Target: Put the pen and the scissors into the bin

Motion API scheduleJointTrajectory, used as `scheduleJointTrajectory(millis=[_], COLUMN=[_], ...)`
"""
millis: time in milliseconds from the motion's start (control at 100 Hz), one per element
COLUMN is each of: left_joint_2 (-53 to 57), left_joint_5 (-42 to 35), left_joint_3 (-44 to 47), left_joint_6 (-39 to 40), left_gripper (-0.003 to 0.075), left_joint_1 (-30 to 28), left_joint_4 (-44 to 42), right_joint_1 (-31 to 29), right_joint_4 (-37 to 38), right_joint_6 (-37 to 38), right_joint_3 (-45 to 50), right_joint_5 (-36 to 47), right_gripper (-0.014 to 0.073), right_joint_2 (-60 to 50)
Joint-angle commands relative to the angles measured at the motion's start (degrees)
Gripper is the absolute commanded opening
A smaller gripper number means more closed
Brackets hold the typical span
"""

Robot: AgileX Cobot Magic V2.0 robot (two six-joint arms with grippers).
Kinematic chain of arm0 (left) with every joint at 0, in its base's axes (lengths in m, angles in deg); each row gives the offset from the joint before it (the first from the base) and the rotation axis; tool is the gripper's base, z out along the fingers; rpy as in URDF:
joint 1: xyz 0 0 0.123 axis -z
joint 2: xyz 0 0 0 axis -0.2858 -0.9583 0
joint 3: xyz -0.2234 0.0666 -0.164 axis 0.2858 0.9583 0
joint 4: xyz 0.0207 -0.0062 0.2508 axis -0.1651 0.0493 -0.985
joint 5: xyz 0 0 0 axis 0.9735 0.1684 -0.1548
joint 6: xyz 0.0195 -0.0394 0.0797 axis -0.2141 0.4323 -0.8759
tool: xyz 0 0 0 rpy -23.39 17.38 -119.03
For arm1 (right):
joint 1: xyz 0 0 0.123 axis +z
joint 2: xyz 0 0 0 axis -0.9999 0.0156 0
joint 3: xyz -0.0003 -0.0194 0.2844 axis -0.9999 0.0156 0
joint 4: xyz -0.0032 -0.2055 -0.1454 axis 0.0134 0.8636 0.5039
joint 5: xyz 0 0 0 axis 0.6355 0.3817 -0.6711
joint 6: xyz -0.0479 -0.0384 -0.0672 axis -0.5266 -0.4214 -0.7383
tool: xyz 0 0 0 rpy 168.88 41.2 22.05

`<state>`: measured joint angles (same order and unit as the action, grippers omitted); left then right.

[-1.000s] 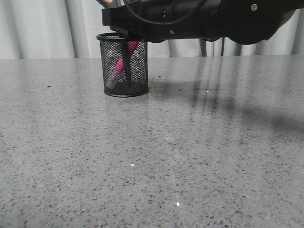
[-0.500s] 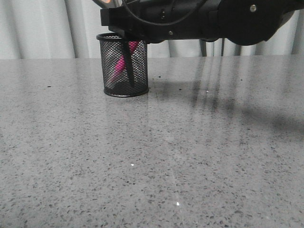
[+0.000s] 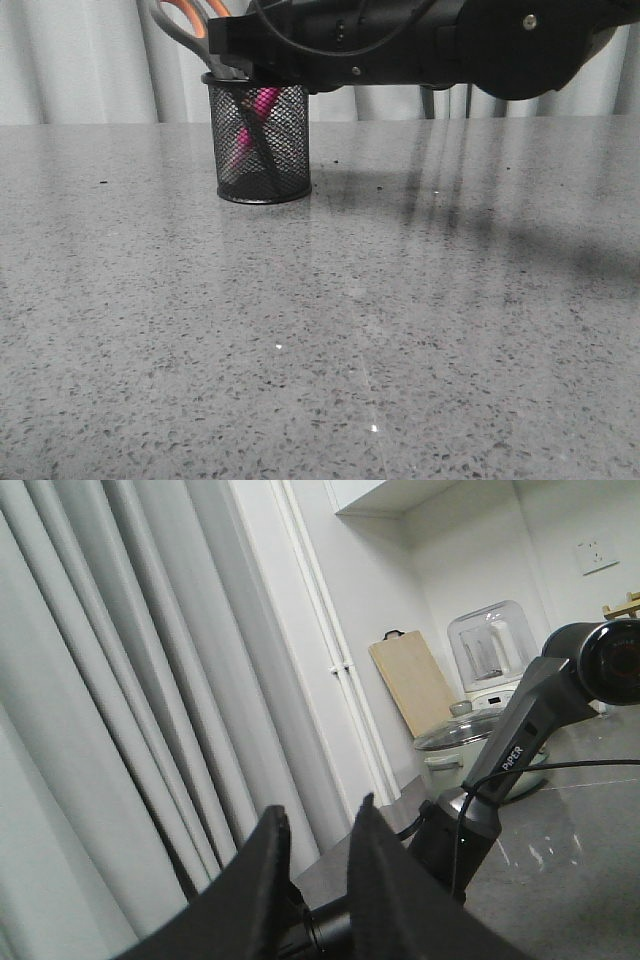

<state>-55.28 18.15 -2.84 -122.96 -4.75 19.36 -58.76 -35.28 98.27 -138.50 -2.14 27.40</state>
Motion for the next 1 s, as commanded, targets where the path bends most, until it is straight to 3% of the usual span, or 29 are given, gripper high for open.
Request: scheduleJointTrajectory(millis=[0, 130, 290, 380, 500, 590, 820, 890, 990], left_joint_2=[-1.01, -0.88, -0.74, -0.63, -0.63, -0.63, -0.63, -0.63, -0.63], left_joint_5=[-1.36, -2.64, -9.51, -12.12, -12.51, -12.40, -12.14, -12.04, -12.06], left_joint_3=[-1.26, -1.26, -1.26, -0.63, 1.06, 2.66, 6.19, 6.89, 7.26], left_joint_6=[0.61, 1.08, 10.17, 11.24, 11.24, 11.24, 11.24, 11.24, 11.24], left_gripper=[0.0125, 0.0125, 0.0124, 0.0106, -0.0007, -0.0019, -0.0019, -0.0019, -0.0019], left_joint_1=[0.04, 0.04, 0.04, 0.04, 0.04, 0.04, 0.04, 0.04, 0.04], left_joint_4=[2.84, -0.20, -5.79, -5.97, -5.34, -2.68, 1.01, 0.77, 0.75], right_joint_1=[0.39, 0.92, 2.44, 3.61, 5.26, 5.55, 5.55, 5.55, 5.55], right_joint_4=[-0.05, -0.05, -0.05, -0.05, 0.43, 2.80, 9.23, 9.46, 9.46], right_joint_6=[0.22, 0.22, 0.27, 0.39, 0.39, 0.39, 0.39, 0.39, 0.39], right_joint_3=[-1.19, -1.19, -1.19, -1.19, -1.19, 0.16, 13.52, 17.90, 22.34], right_joint_5=[4.51, 3.73, -1.09, -7.06, -18.93, -26.16, -29.58, -35.10, -49.70], right_gripper=[0.0310, 0.0307, 0.0260, 0.0138, -0.0078, -0.0071, -0.0070, -0.0070, -0.0070], right_joint_2=[-3.21, -7.06, -14.17, -19.94, -28.60, -35.83, -57.85, -65.44, -76.32])
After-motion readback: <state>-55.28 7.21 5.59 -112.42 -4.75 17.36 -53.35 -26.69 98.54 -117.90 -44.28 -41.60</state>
